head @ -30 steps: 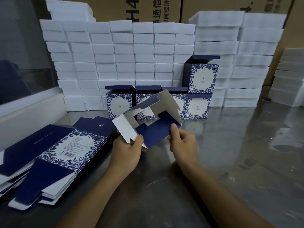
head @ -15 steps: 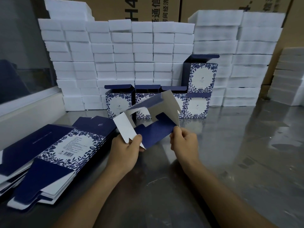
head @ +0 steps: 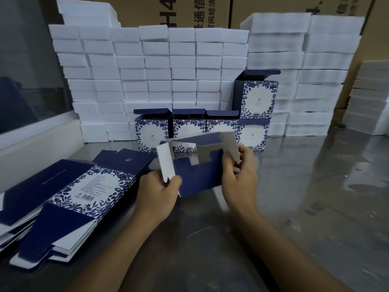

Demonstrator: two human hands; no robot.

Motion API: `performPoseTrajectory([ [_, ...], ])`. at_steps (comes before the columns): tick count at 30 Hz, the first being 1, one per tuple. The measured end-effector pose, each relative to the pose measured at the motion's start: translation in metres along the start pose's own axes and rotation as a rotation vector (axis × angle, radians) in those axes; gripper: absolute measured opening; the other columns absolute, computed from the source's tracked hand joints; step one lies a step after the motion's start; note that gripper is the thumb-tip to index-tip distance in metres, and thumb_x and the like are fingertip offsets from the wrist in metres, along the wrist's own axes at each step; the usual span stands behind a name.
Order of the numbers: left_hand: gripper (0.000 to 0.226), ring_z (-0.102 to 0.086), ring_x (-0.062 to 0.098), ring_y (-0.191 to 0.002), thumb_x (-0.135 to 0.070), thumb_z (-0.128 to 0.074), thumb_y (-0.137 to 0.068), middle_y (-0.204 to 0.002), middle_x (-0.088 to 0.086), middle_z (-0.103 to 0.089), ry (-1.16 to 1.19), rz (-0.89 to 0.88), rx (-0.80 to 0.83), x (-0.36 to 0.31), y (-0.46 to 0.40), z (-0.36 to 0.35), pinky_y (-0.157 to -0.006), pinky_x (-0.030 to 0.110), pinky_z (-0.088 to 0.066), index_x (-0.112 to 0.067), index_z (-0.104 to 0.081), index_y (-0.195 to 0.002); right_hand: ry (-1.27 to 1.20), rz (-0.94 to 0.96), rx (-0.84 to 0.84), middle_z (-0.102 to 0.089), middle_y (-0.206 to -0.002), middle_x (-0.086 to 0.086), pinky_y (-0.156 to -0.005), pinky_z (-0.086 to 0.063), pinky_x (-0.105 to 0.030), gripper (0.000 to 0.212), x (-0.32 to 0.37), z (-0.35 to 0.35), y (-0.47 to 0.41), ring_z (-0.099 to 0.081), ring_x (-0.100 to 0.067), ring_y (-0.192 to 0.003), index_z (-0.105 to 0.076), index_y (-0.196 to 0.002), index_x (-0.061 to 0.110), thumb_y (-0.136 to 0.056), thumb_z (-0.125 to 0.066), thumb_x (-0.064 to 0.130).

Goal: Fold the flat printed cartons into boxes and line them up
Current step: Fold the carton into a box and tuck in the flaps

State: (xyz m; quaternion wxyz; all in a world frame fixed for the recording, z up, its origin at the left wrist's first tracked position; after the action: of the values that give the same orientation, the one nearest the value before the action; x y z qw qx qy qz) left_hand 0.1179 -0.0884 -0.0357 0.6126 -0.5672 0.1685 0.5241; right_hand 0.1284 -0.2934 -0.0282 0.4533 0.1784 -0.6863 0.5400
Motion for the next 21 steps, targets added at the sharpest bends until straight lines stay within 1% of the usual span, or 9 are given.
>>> performPoseTrajectory([
  [2, 0.014, -0.041, 0.01, -0.042, -0.035, -0.052, -0.07, -0.043, -0.009, -0.048, -0.1, -0.086, 0.006, -0.006, 0.001, 0.0, -0.047, 0.026, -0.029, -0.032, -0.053, -0.056, -0.023, 0.07, 0.015, -0.065, -0.112, 0.014, -0.087, -0.052, -0.027, 0.02, 0.009, -0.003, 0.002, -0.061, -0.004, -0.103, -0.056, -0.12, 0.035, -0.105, -0.046, 0.025],
  [5, 0.011, -0.052, 0.009, -0.053, -0.049, -0.051, -0.071, -0.059, -0.01, -0.056, -0.114, -0.171, -0.049, -0.013, 0.002, 0.005, -0.052, 0.029, -0.039, -0.038, -0.049, -0.073, -0.034, 0.113, 0.072, -0.055, -0.137, 0.02, -0.109, -0.039, -0.02, 0.04, 0.015, -0.009, 0.004, -0.048, 0.003, -0.13, -0.048, -0.142, 0.03, -0.104, -0.035, 0.034],
  [7, 0.022, -0.057, 0.004, -0.07, -0.052, -0.053, -0.072, -0.078, -0.012, -0.058, -0.065, -0.2, -0.102, -0.017, 0.001, 0.01, -0.06, 0.027, -0.046, -0.043, -0.044, -0.09, -0.029, 0.159, 0.134, -0.042, -0.141, 0.034, -0.109, -0.029, -0.008, 0.04, 0.021, -0.015, 0.007, -0.037, 0.014, -0.135, -0.037, -0.143, 0.04, -0.104, -0.032, 0.038],
  [8, 0.031, -0.057, -0.002, -0.081, -0.051, -0.055, -0.073, -0.092, -0.015, -0.057, -0.047, -0.217, -0.128, -0.019, 0.001, 0.012, -0.066, 0.018, -0.045, -0.044, -0.043, -0.101, -0.035, 0.162, 0.165, -0.04, -0.14, 0.037, -0.108, -0.028, -0.007, 0.038, 0.022, -0.017, 0.008, -0.036, 0.015, -0.135, -0.035, -0.141, 0.044, -0.103, -0.031, 0.041],
  [10, 0.054, -0.048, -0.016, -0.101, -0.048, -0.056, -0.076, -0.119, -0.014, -0.051, -0.049, -0.252, -0.165, -0.022, 0.002, 0.016, -0.075, 0.002, -0.036, -0.036, -0.04, -0.126, -0.045, 0.149, 0.222, -0.042, -0.14, 0.036, -0.109, -0.03, -0.01, 0.036, 0.02, -0.022, 0.01, -0.038, 0.013, -0.135, -0.036, -0.137, 0.049, -0.102, -0.03, 0.047],
  [12, 0.06, -0.042, -0.016, -0.108, -0.045, -0.057, -0.08, -0.131, -0.015, -0.044, -0.091, -0.259, -0.157, -0.023, 0.002, 0.017, -0.078, 0.004, -0.033, -0.036, -0.037, -0.136, -0.064, 0.111, 0.266, -0.05, -0.141, 0.029, -0.11, -0.036, -0.017, 0.037, 0.017, -0.026, 0.011, -0.043, 0.008, -0.134, -0.042, -0.135, 0.051, -0.1, -0.031, 0.053],
  [14, 0.056, -0.043, -0.007, -0.104, -0.05, -0.054, -0.081, -0.128, -0.011, -0.045, -0.147, -0.256, -0.163, -0.022, 0.001, 0.018, -0.075, 0.012, -0.035, -0.033, -0.045, -0.134, -0.078, 0.079, 0.29, -0.057, -0.134, 0.024, -0.103, -0.042, -0.019, 0.034, 0.013, -0.027, 0.011, -0.05, 0.005, -0.128, -0.048, -0.128, 0.053, -0.098, -0.033, 0.057],
  [17, 0.049, -0.045, -0.005, -0.089, -0.057, -0.047, -0.076, -0.115, -0.01, -0.049, -0.141, -0.22, -0.203, -0.02, -0.001, 0.023, -0.071, 0.012, -0.033, -0.031, -0.055, -0.117, -0.057, 0.072, 0.297, -0.065, -0.119, 0.018, -0.09, -0.048, -0.016, 0.027, 0.009, -0.028, 0.011, -0.059, 0.0, -0.115, -0.055, -0.119, 0.051, -0.096, -0.041, 0.054],
  [21, 0.041, -0.049, -0.009, -0.091, -0.067, -0.047, -0.079, -0.103, -0.01, -0.049, -0.092, -0.15, -0.216, -0.017, -0.003, 0.024, -0.068, 0.013, -0.034, -0.033, -0.054, -0.1, 0.009, 0.045, 0.331, -0.063, -0.121, 0.014, -0.086, -0.051, -0.022, 0.041, -0.001, -0.032, 0.014, -0.061, -0.002, -0.111, -0.054, -0.133, 0.038, -0.093, -0.056, 0.042],
])
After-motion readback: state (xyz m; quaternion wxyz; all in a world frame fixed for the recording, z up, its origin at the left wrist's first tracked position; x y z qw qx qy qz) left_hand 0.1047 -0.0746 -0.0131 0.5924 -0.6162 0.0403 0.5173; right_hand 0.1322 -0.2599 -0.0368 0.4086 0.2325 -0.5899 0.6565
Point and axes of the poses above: each hand's wrist, its own y-axis away from the middle knuckle, its own z-axis out of the back of the hand, x = y × z, the point moved 6 cm from there along -y, towards the middle knuckle
